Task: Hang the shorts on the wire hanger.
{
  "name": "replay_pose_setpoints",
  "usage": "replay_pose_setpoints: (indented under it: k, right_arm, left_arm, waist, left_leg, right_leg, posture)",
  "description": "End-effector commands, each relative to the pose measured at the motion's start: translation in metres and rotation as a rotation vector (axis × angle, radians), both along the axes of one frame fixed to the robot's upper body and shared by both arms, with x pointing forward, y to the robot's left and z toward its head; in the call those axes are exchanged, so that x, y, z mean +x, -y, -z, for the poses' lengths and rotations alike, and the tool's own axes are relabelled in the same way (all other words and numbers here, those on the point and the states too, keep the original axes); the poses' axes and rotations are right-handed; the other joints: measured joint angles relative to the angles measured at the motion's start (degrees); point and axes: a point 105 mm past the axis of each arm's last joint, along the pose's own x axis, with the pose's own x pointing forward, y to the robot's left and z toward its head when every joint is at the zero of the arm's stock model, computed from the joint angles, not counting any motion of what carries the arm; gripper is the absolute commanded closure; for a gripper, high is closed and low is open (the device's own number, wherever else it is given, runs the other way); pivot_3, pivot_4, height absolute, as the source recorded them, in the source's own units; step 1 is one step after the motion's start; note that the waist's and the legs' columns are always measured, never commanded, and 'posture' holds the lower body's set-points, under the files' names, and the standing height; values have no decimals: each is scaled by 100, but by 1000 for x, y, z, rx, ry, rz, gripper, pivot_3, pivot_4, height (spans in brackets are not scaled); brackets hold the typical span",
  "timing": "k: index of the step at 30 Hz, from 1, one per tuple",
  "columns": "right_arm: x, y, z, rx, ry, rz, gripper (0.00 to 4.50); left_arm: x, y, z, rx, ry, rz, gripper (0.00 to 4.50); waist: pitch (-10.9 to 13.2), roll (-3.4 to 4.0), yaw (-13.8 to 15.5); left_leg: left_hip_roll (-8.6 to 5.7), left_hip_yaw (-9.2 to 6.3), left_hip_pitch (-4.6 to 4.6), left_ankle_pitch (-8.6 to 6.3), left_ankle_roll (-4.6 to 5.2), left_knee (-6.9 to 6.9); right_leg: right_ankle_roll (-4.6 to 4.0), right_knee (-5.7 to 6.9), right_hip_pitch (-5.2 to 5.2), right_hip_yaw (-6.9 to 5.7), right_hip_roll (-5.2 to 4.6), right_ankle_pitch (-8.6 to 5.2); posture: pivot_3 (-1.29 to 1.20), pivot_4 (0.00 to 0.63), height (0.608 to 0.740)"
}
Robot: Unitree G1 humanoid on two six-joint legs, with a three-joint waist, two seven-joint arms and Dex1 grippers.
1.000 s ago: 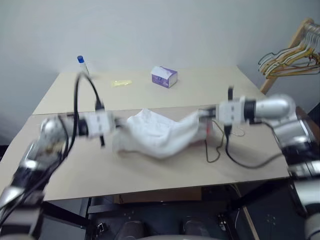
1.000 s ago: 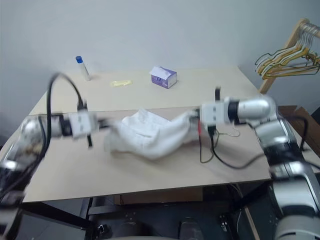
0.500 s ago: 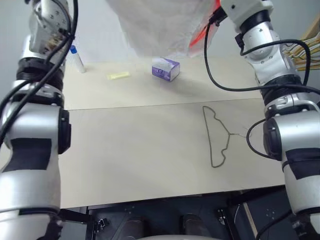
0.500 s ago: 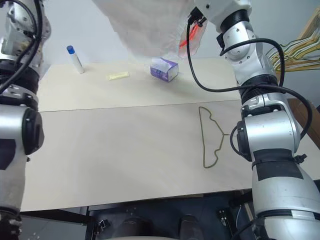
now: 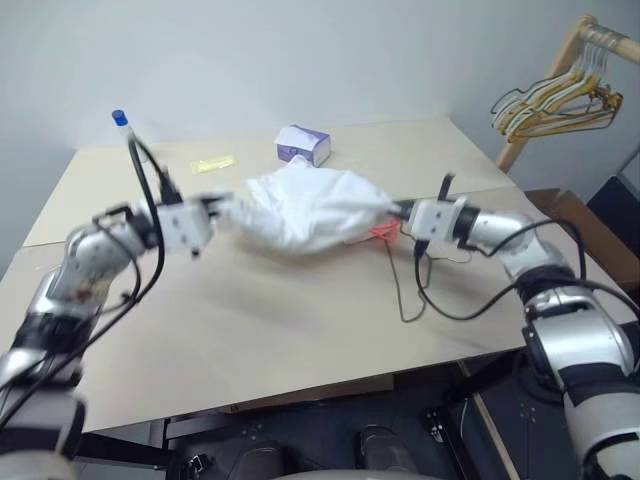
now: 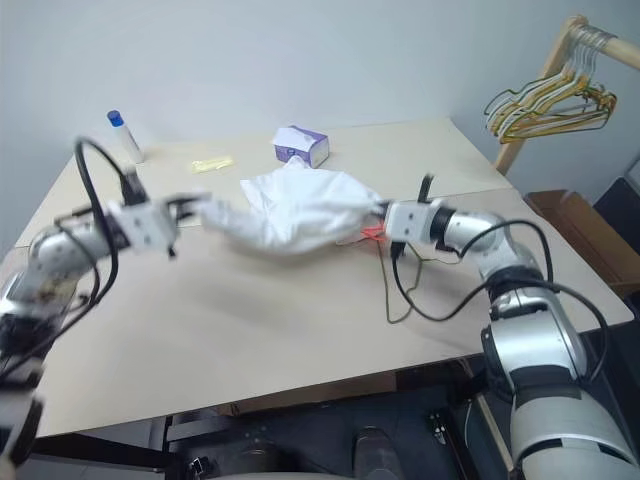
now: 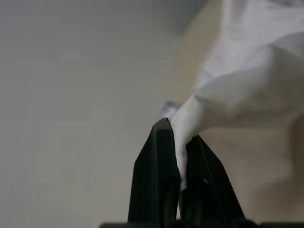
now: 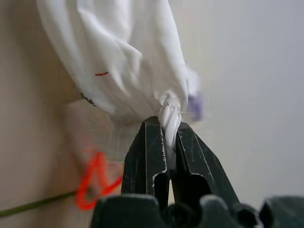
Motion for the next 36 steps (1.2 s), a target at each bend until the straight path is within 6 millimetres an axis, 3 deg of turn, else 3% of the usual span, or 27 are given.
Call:
replay_pose_setpoints:
  k: [1, 8, 12, 17, 21, 29, 34, 36]
  right_arm:
    - [-11, -16, -12, -15, 76, -124, 4500]
    - [-35, -24, -1, -34, 121, -227, 4500]
    - [-60, -26, 17, -100, 112, -318, 4500]
    - [-81, -21, 33, -159, 72, -345, 4500]
    - [-85, -19, 35, -146, 46, -302, 4500]
    - [-59, -23, 12, -27, 66, -89, 1838]
    - [-40, -17, 19, -78, 11, 29, 46]
    - [-36, -13, 21, -73, -27, 85, 18]
  left_arm:
    - [-26, 1, -7, 45, -76, 61, 4478]
    - [-75, -16, 29, 223, -390, 117, 4478]
    - [-97, -19, 42, 297, -508, 156, 4478]
    - [-105, -15, 52, 288, -536, 167, 4478]
    - [-103, -4, 53, 253, -529, 173, 4478]
    - [-96, 7, 44, 222, -504, 161, 4500]
    - [-91, 9, 41, 223, -494, 161, 4500]
    - [-88, 10, 39, 221, -481, 161, 4500]
  waist:
    - [1, 1, 20]
    - [2, 1, 174]
    - [2, 0, 249]
    - [6, -4, 297]
    - [8, -8, 294]
    - [14, -16, 270]
    - [20, -22, 275]
    - [20, -23, 281]
  left_leg:
    - [0, -3, 0, -15, 27, 2]
    - [1, 11, 81, -12, 38, 7]
    - [1, 23, 77, -12, 38, 7]
    - [0, 45, 79, -18, 47, 8]
    - [3, 52, 89, -18, 47, 8]
    - [6, 60, 89, -19, 48, 8]
    - [5, 62, 86, -20, 50, 7]
    - [5, 63, 86, -20, 50, 8]
  right_leg:
    - [-4, 4, -3, -2, -4, 3]
    - [-22, 34, 37, 25, -3, -4]
    - [-27, 45, 23, 34, -3, -11]
    - [-22, 44, 20, 50, -4, -16]
    - [-22, 46, 25, 61, 3, -17]
    - [-22, 47, 17, 76, 11, -17]
    - [-21, 43, 14, 75, 11, -18]
    - [-22, 44, 14, 75, 11, -18]
  posture:
    - [92, 0, 740]
    - [75, 4, 740]
    - [60, 12, 740]
    - [43, 23, 740]
    - [32, 29, 740]
    - [22, 34, 740]
    - [14, 33, 740]
    - [19, 32, 740]
